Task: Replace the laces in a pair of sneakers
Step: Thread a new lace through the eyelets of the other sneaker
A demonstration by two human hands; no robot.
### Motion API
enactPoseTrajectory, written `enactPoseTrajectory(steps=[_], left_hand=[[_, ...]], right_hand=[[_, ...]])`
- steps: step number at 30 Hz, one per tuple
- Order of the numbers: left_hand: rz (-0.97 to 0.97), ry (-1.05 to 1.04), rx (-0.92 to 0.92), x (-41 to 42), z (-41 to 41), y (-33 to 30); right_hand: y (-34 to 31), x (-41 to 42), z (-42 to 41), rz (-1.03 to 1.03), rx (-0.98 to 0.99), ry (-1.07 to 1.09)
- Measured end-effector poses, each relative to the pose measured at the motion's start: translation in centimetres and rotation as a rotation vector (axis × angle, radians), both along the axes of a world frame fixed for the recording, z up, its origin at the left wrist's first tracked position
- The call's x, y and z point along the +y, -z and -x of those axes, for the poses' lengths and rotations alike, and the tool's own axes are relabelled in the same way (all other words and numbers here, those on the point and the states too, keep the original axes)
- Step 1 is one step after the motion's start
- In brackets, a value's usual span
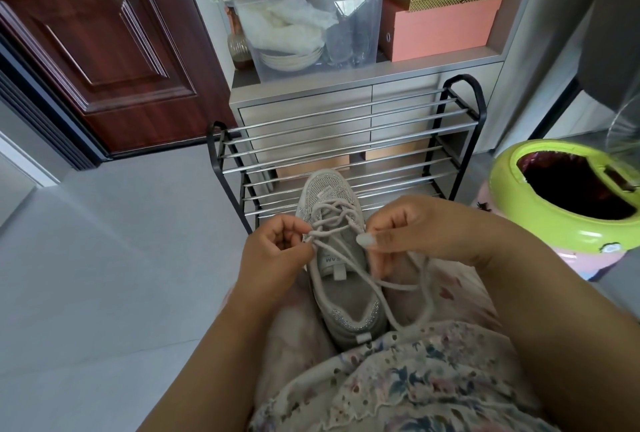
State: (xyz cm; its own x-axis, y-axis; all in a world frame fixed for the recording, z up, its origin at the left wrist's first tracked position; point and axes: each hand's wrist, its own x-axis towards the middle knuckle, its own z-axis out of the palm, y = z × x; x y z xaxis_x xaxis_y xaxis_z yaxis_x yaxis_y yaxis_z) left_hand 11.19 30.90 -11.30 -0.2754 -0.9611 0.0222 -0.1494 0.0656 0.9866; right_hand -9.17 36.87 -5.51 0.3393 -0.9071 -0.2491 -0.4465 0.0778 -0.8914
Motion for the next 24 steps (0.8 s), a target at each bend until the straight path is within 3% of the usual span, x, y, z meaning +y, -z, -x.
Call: enactPoseTrajectory(steps=[4, 6, 10, 14, 18, 24], left_hand=[[0.009, 0.0, -0.016, -0.1, 0.1, 0.2], [0.01, 0.003, -0.018, -0.1, 0.0, 0.2], [0.014, 0.005, -0.015, -0.1, 0.0, 0.2], [0.021, 0.007, -0.025, -0.1, 0.0, 0.2], [0.023, 0.007, -0.023, 0.0, 0.0, 0.1], [0.018, 0.007, -0.004, -0.1, 0.1, 0.3]], right_hand=[[0.5, -0.4, -1.3, 0.328, 0.457, 0.191], [1.2, -0.6, -2.3, 0.456, 0.671, 0.174], [2.3, -0.8, -3.8, 0.552, 0.899, 0.08], [2.5, -0.9, -4.2, 0.498, 0.907, 0.086], [1.7, -0.7, -3.7, 0.378, 0.606, 0.183], [2.5, -0.9, -3.9, 0.466, 0.878, 0.08]])
